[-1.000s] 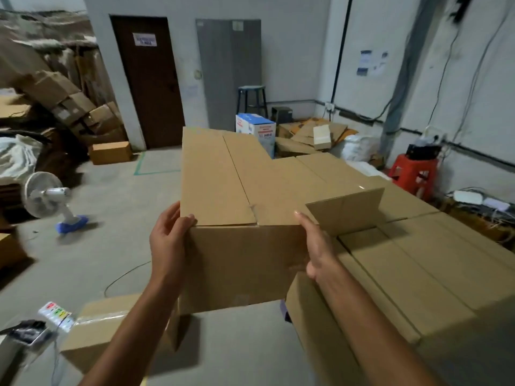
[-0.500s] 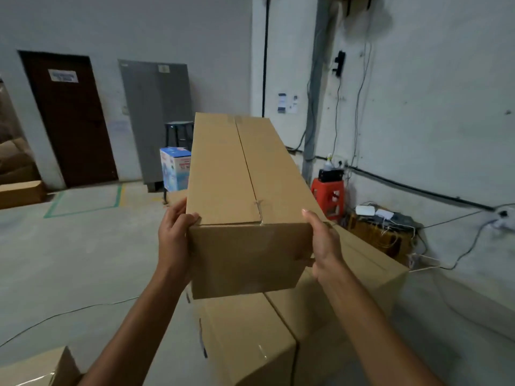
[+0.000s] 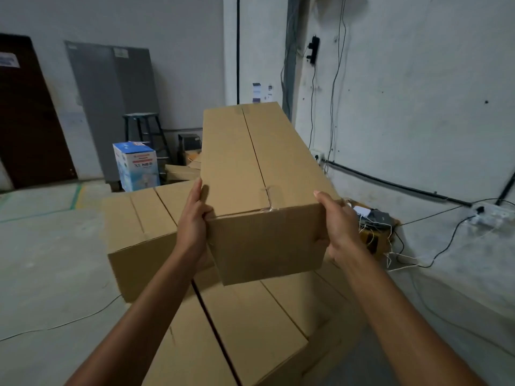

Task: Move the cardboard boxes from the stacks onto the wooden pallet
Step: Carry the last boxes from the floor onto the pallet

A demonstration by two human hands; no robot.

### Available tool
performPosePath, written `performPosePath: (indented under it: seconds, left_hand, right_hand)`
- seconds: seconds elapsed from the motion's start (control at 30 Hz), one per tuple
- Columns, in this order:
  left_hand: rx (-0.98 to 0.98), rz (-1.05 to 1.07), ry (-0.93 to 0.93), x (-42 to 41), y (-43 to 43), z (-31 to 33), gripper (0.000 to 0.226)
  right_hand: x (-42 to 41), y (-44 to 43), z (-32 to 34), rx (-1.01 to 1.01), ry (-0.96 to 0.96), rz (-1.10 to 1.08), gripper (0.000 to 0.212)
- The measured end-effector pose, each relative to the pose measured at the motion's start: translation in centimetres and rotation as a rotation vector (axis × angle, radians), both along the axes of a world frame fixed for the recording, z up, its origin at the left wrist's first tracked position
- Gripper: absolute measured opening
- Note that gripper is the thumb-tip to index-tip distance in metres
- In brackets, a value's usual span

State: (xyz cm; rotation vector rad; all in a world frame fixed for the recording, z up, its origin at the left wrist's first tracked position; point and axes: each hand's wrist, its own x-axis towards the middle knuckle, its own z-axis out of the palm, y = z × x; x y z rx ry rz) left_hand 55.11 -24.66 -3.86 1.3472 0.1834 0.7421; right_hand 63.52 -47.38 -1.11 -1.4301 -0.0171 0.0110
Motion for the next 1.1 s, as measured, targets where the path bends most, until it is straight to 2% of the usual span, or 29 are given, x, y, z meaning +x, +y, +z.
performPosePath:
  seconds: [0.07, 0.17, 0.43, 0.57, 0.8, 0.93, 1.1]
  left_hand:
    - [0.031, -0.042, 0.025, 5.1, 0.0, -0.7, 0.057]
    - [0.109, -0.108, 0.086, 11.8, 0.4, -1.2, 0.065]
    - [0.599, -0.175, 0.392, 24.7, 1.8, -2.0, 0.124]
    - [0.795, -0.066, 0.571, 31.2, 2.9, -4.4, 0.118]
    - [0.800, 0.077, 0.761, 40.5, 4.3, -8.6, 0.113]
    - [0.785, 0.118, 0.896, 43.7, 6.0, -10.8, 0.114]
    - [0.830, 0.163, 1.057, 46.6, 9.0, -14.2, 0.118]
  right_hand:
    - [4.9, 0.1, 0.0, -0.013, 0.005, -0.010, 0.021]
    - [12.0, 0.5, 0.3, -0.045, 0.031, -0.013, 0.018]
    - [27.9, 1.1, -1.4, -0.119, 0.051, -0.006, 0.020]
    - [35.7, 2.3, -3.6, -0.152, 0.075, 0.066, 0.027]
    - [48.8, 5.6, -9.2, -0.178, 0.119, 0.257, 0.016]
    - [54.0, 8.5, -13.0, -0.187, 0.158, 0.352, 0.037]
    - [57.6, 12.1, -17.0, -0.177, 0.228, 0.436, 0.044]
